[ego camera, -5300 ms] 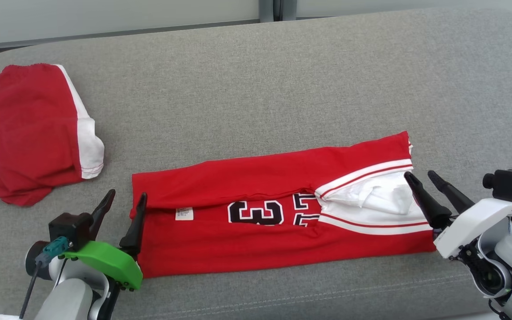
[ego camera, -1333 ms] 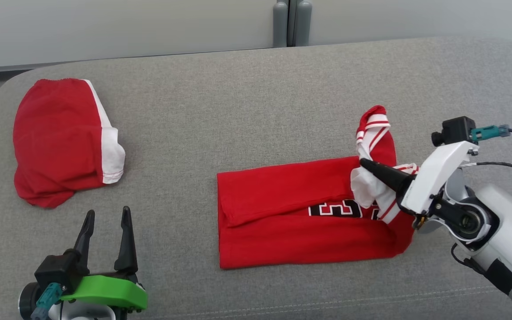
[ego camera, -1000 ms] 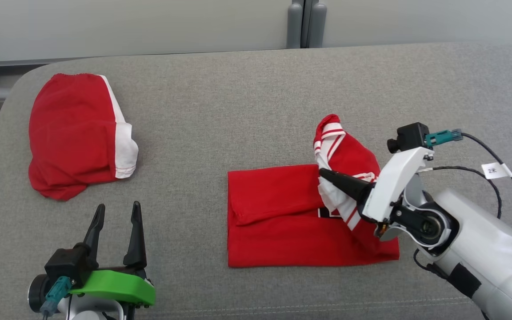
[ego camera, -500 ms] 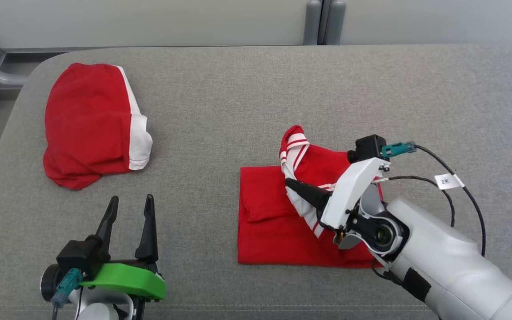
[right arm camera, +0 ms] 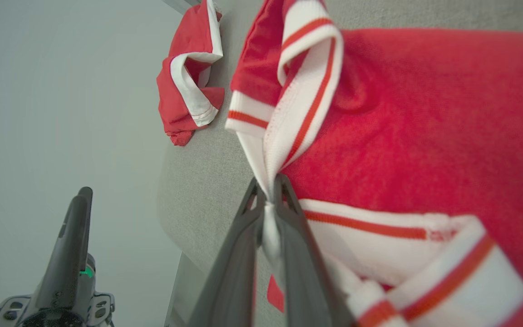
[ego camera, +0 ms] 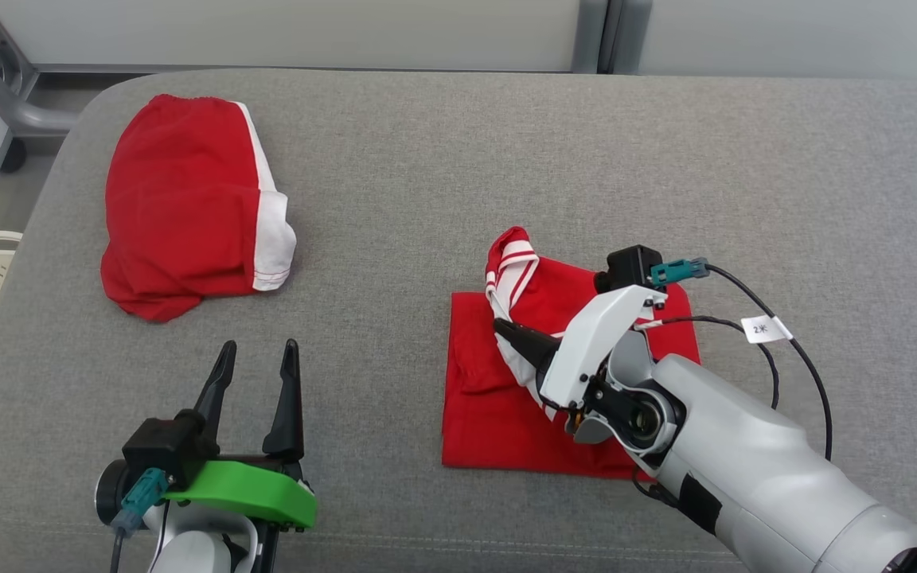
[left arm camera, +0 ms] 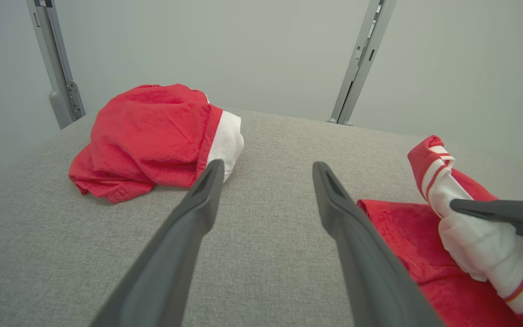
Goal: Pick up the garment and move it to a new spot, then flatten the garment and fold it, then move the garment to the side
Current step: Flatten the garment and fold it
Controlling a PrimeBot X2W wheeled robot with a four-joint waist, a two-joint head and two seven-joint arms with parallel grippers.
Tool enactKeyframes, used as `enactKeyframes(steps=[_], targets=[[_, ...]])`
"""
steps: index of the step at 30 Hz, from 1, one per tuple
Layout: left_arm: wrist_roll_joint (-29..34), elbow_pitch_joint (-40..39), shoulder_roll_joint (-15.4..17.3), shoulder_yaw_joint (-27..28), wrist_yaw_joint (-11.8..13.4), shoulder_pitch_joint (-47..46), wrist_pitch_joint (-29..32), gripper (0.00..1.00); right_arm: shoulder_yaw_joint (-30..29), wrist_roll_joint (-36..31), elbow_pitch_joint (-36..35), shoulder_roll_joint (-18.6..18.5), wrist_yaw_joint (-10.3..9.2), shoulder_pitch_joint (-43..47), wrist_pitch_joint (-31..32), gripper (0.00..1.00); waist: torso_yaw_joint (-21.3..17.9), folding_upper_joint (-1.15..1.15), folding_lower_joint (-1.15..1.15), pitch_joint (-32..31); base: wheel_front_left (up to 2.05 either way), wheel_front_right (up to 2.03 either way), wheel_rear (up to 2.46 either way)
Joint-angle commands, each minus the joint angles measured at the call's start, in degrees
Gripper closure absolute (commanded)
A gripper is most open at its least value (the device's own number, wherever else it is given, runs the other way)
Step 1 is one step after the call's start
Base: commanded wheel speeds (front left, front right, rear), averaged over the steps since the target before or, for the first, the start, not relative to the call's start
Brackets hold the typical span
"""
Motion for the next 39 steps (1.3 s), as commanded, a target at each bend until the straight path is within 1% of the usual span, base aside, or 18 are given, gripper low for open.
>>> enactKeyframes(steps=[1, 7, 8, 9, 10, 14, 17, 22, 25, 29, 33, 39], targets=[[-0.4, 0.2, 0.1, -0.3, 0.1, -1.2, -0.1, 0.00, 0.4, -0.6, 1.1, 0.4, 0.02, -0.7, -0.6, 1.00, 0.6, 0.00, 0.00, 0.2, 0.00, 0.00, 0.00], [-0.5, 0.4, 0.1, -0.6, 0.3, -1.4, -0.1, 0.00, 1.1, -0.7, 3.0, 1.0, 0.02, -1.0, -1.1, 1.00, 1.1, 0.00, 0.00, 0.4, 0.00, 0.00, 0.00], [-0.4, 0.4, 0.1, -0.5, 0.4, -1.4, -0.1, 0.00, 1.2, -0.7, 3.3, 1.1, 0.02, -1.1, -1.1, 0.82, 1.1, 0.00, 0.00, 0.4, 0.00, 0.00, 0.00], [-0.4, 0.4, 0.1, -0.4, 0.4, -1.3, -0.1, 0.00, 1.3, -0.8, 3.4, 1.1, 0.02, -1.2, -1.4, 0.35, 1.1, 0.00, 0.00, 0.5, 0.00, 0.00, 0.00], [-0.3, 0.4, 0.1, -0.3, 0.4, -1.3, -0.1, 0.00, 1.2, -0.8, 3.4, 1.1, 0.02, -1.3, -1.8, 0.00, 1.1, 0.00, 0.00, 0.5, 0.00, 0.00, 0.00], [0.2, 0.5, 0.1, 0.2, 0.3, -1.0, -0.1, 0.00, 1.0, -0.2, 1.7, 0.8, 0.02, -1.2, -2.9, 0.00, 0.6, 0.00, 0.00, 0.4, 0.00, 0.00, 0.00], [0.4, 0.4, 0.1, 0.5, 0.2, -0.9, -0.1, 0.00, 0.9, 0.0, -1.6, -0.2, 0.02, -0.7, -4.5, 0.00, 0.1, 0.00, 0.00, 0.1, 0.00, 0.00, 0.00], [0.9, 0.1, 0.1, 1.1, 0.0, -0.4, -0.1, 0.00, 0.1, -0.6, -7.1, -3.5, 0.02, 0.5, -8.7, 0.00, -0.6, 0.00, 0.00, -0.3, 0.00, 0.00, 0.00], [1.2, 0.0, 0.1, 1.6, -0.1, 0.0, -0.1, 0.00, -0.5, -1.0, -10.2, -6.4, 0.02, 1.2, -11.2, 0.00, -1.1, 0.00, 0.00, -0.5, 0.00, 0.00, 0.00], [1.5, -0.3, 0.1, 1.9, -0.2, 0.3, -0.1, 0.00, -0.3, -3.1, -12.7, -10.1, 0.02, 1.9, -14.7, 0.00, -1.8, 0.00, 0.00, -0.8, 0.00, 0.00, 0.00], [1.8, -0.9, 0.1, 2.0, -0.2, 0.9, -0.1, 0.00, 0.5, -7.0, -13.1, -13.6, 0.02, 2.2, -18.6, 0.00, -2.4, 0.00, 0.00, -1.2, 0.00, 0.00, 0.00], [2.1, -1.4, 0.1, 2.1, -0.2, 1.8, -0.1, 0.00, 0.4, -13.1, -10.1, -16.0, 0.01, 3.6, -21.5, 0.00, -3.4, 0.00, 0.00, -1.9, 0.00, 0.00, 0.00]])
